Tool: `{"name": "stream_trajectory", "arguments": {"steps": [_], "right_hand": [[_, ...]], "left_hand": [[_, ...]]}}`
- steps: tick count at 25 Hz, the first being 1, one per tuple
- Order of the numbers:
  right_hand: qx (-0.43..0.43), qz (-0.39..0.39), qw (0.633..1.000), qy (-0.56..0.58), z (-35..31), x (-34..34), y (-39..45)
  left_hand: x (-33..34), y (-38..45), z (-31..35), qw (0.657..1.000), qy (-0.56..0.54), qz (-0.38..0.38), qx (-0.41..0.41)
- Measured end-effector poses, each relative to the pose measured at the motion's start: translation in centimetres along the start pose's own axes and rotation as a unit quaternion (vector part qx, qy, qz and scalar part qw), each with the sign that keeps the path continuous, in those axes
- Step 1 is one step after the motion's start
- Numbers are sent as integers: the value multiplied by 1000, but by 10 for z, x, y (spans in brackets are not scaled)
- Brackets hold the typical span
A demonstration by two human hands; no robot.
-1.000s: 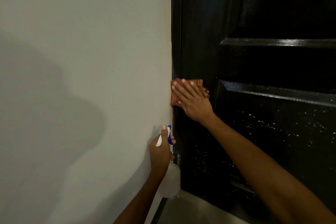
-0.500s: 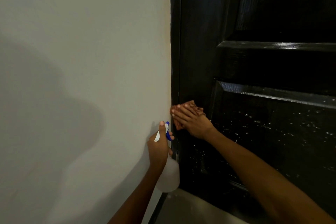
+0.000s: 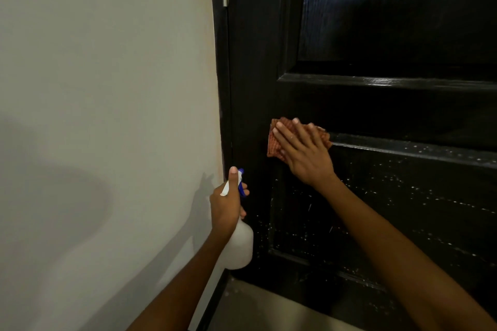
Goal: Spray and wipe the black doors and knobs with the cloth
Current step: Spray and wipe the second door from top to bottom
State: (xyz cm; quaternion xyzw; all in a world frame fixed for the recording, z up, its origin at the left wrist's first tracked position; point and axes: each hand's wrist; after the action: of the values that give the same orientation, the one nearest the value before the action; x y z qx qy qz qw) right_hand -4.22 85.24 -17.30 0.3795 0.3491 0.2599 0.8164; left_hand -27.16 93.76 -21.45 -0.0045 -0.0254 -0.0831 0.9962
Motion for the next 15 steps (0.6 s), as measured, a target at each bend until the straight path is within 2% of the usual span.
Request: {"name": "stream_trajectory", "arguments": {"steps": [4, 8, 10, 12, 13, 14, 15], "right_hand": [[78, 20, 996, -27, 44, -27, -18], [177, 7, 984, -37, 67, -46, -92], [327, 11, 945, -21, 58, -51, -107], [503, 29, 864, 10, 32, -49, -90], [554, 37, 832, 26, 18, -45, -73], [573, 38, 817, 41, 4, -40, -57], [570, 37, 819, 52, -9, -33, -43]], "left_hand": [[12, -14, 13, 999, -8, -34, 42], [20, -23, 22, 997, -32, -53, 39], [19, -27, 25, 997, -28, -56, 41], [15, -27, 27, 997, -24, -58, 47], [12, -26, 27, 997, -23, -56, 49], [8, -24, 28, 997, -20, -53, 53], [4, -21, 29, 997, -15, -49, 57]]}}
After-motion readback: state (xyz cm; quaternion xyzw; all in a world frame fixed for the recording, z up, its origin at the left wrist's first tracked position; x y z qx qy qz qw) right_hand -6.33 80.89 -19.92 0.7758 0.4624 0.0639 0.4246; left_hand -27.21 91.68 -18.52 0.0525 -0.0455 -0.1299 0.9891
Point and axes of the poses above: each hand's wrist, its own y-axis towards the middle knuckle, its own x-axis out of the palm, z = x × y, and after that the axes turned 15 degrees about z, right-handed
